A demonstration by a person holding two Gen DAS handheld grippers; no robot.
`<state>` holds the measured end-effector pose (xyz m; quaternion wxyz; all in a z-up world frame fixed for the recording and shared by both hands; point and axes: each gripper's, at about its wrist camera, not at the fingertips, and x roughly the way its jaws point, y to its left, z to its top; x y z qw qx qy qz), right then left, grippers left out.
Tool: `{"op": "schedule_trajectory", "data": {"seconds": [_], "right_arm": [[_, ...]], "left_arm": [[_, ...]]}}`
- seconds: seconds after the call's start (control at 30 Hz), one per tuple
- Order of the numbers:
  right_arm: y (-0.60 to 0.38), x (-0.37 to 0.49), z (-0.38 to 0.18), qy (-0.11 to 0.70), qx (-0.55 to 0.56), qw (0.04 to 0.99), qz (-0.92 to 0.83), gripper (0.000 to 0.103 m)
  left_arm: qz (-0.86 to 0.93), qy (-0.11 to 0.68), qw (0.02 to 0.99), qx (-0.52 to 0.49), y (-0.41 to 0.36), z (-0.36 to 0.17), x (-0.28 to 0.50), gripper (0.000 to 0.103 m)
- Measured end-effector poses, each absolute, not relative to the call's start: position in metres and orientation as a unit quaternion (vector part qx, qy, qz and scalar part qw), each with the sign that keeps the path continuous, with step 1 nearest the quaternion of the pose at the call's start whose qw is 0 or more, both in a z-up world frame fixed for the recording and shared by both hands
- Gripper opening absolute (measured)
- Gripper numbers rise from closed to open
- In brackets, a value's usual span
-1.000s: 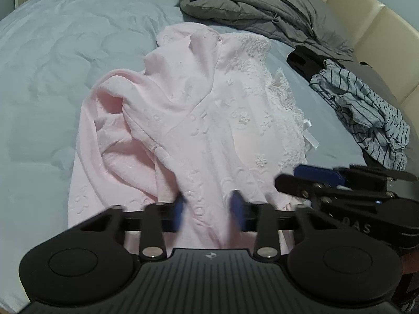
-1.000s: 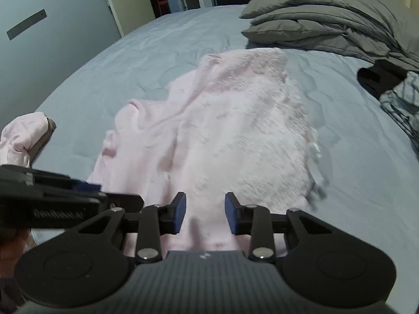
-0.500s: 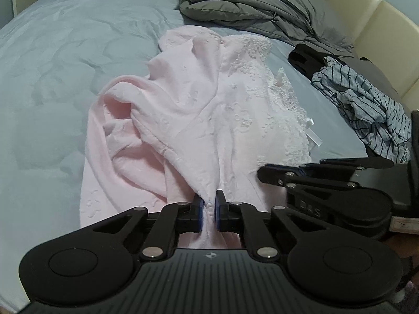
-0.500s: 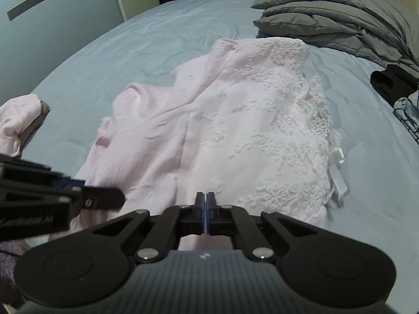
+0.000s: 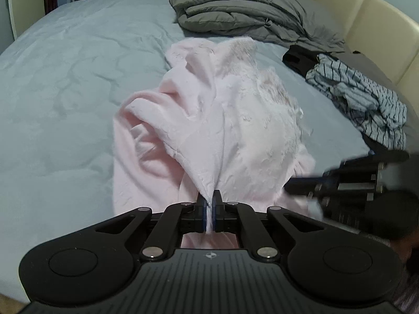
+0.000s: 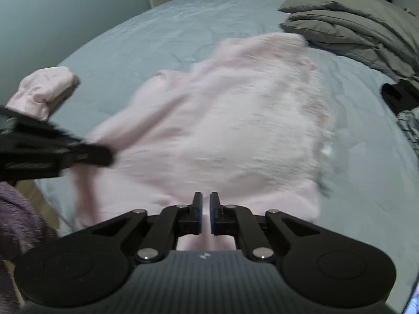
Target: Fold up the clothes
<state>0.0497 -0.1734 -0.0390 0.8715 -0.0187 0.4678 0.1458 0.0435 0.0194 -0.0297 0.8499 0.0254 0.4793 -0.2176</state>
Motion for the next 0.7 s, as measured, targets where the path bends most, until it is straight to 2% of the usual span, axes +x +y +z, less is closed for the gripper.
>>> {"op": "schedule_trajectory", "data": {"seconds": [0.03, 0.07, 0.1, 0.33, 0.5, 0.7], "right_arm": [[-0.177, 0.049, -0.039, 0.467, -0.017, 0.873, 0.139, 0.041], [-0.182, 0.049, -0.039, 0.464, -0.014, 0.876, 0.13, 0.052], [-0.186, 0.049, -0.039, 0.46, -0.01, 0.879, 0.124, 0.054], [-0.209, 0.057, -0.043, 0.456, 0.03, 0.885, 0.086, 0.055], [-0.213, 0.073, -0.054, 0.464, 0.076, 0.879, 0.079, 0.063], [-0.195, 0.083, -0.058, 0.47, 0.112, 0.867, 0.122, 0.064]], "left_arm": [[-0.216, 0.482, 0.849, 0.029, 0.023, -0.03, 0.04, 0.002], [-0.214, 0.485, 0.847, 0.033, 0.027, -0.031, 0.037, 0.002], [-0.212, 0.488, 0.846, 0.037, 0.031, -0.032, 0.034, 0.002], [-0.2, 0.512, 0.834, 0.055, 0.055, -0.038, 0.017, 0.002], [-0.202, 0.529, 0.822, 0.063, 0.065, -0.048, 0.006, 0.002], [-0.207, 0.547, 0.808, 0.074, 0.074, -0.056, -0.006, 0.001]]}}
